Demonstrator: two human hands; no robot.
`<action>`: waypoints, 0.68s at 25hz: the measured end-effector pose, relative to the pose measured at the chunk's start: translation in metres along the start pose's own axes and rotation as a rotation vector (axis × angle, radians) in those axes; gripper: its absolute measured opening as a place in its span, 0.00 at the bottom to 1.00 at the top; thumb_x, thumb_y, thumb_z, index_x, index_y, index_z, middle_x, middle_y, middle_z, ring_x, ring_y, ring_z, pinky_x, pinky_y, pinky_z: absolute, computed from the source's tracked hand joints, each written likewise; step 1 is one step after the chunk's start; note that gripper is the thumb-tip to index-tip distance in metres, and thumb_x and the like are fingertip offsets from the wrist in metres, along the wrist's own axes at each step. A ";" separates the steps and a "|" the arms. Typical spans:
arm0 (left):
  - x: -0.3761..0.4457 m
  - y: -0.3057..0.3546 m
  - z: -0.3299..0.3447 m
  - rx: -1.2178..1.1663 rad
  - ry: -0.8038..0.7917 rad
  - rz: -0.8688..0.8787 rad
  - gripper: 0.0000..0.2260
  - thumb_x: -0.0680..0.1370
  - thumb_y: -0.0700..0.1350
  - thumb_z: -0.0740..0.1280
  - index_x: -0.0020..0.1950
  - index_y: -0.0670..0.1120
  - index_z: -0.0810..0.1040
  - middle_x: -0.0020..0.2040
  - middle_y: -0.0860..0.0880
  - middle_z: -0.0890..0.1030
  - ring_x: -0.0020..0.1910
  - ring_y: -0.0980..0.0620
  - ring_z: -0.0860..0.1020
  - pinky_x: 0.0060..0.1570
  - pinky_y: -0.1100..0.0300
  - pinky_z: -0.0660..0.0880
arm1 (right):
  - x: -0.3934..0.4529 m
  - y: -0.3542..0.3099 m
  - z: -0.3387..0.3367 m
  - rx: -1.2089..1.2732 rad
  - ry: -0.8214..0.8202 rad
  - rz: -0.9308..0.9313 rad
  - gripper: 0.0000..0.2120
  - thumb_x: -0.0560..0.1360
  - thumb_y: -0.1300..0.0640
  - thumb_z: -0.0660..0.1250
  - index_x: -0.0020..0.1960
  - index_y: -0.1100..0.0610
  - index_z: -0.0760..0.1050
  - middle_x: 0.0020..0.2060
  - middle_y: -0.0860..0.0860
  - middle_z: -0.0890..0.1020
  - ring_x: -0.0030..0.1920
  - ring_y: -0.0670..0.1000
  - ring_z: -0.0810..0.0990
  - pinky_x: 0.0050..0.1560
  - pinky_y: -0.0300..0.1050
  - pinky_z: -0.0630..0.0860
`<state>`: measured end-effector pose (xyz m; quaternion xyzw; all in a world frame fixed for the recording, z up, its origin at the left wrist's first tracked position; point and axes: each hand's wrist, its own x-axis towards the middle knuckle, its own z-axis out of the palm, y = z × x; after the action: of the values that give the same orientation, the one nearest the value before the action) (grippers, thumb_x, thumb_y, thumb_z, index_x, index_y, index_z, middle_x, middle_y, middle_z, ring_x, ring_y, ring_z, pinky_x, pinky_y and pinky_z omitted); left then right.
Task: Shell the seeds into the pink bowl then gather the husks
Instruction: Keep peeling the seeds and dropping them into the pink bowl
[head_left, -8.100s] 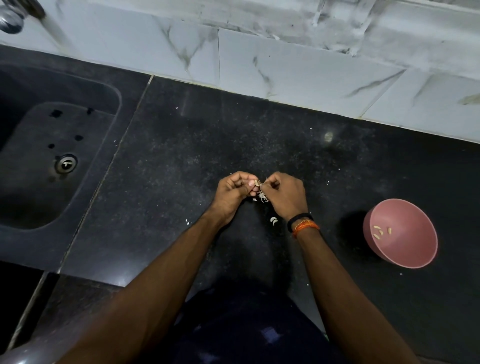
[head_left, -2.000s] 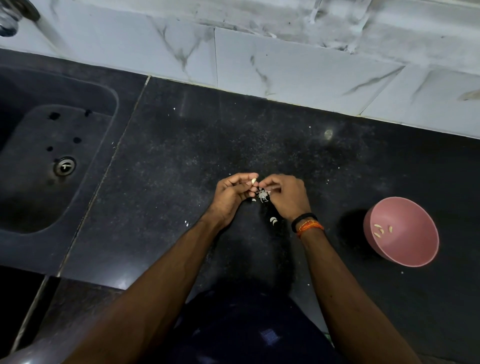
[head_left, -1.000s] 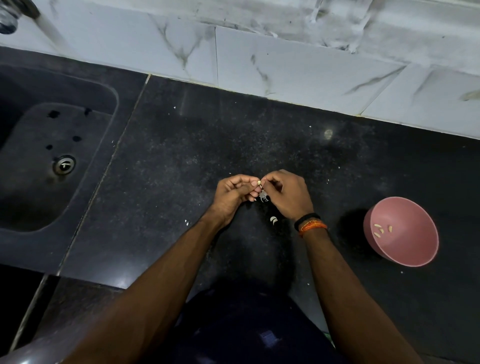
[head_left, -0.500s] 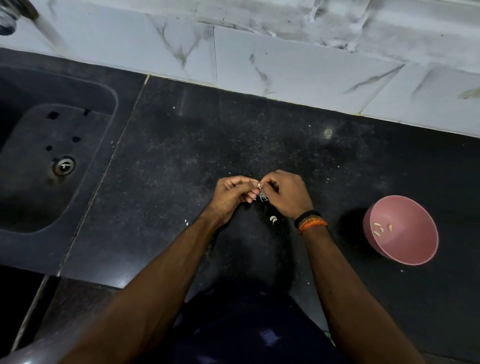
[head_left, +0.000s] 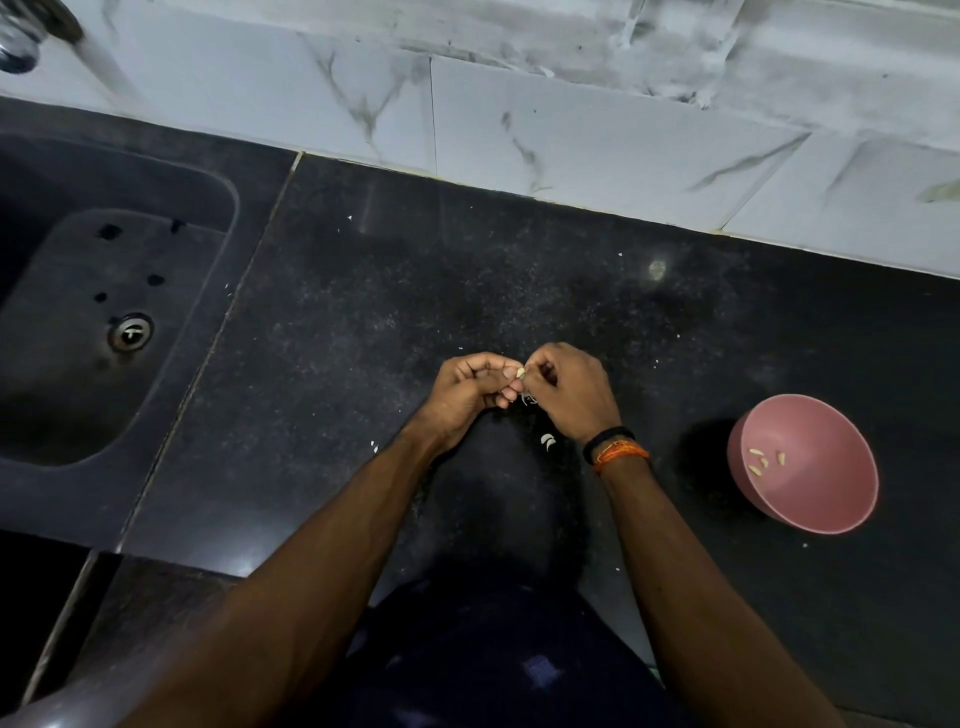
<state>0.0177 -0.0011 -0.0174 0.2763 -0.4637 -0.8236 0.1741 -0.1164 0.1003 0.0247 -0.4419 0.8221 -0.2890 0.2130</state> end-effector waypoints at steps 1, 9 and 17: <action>0.000 0.000 -0.001 -0.001 -0.012 0.006 0.06 0.79 0.32 0.66 0.53 0.34 0.81 0.40 0.42 0.83 0.37 0.51 0.79 0.38 0.62 0.76 | 0.001 -0.001 0.000 0.005 -0.001 0.010 0.03 0.75 0.57 0.69 0.43 0.56 0.79 0.41 0.48 0.80 0.41 0.47 0.78 0.42 0.42 0.71; 0.002 -0.001 -0.001 -0.065 0.010 0.032 0.06 0.80 0.31 0.64 0.52 0.39 0.77 0.38 0.44 0.82 0.36 0.53 0.79 0.37 0.62 0.76 | -0.004 -0.006 0.004 0.336 -0.009 0.136 0.05 0.77 0.59 0.69 0.43 0.57 0.81 0.36 0.46 0.83 0.36 0.43 0.80 0.41 0.41 0.77; 0.002 -0.007 0.001 -0.031 0.026 0.070 0.06 0.78 0.31 0.67 0.53 0.36 0.80 0.42 0.44 0.83 0.40 0.52 0.80 0.41 0.62 0.78 | -0.005 -0.001 0.005 0.389 -0.008 0.165 0.05 0.78 0.58 0.69 0.43 0.55 0.81 0.36 0.48 0.83 0.38 0.47 0.82 0.43 0.49 0.81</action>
<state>0.0155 0.0020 -0.0236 0.2679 -0.4580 -0.8204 0.2129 -0.1104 0.1025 0.0223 -0.3248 0.7835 -0.4220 0.3203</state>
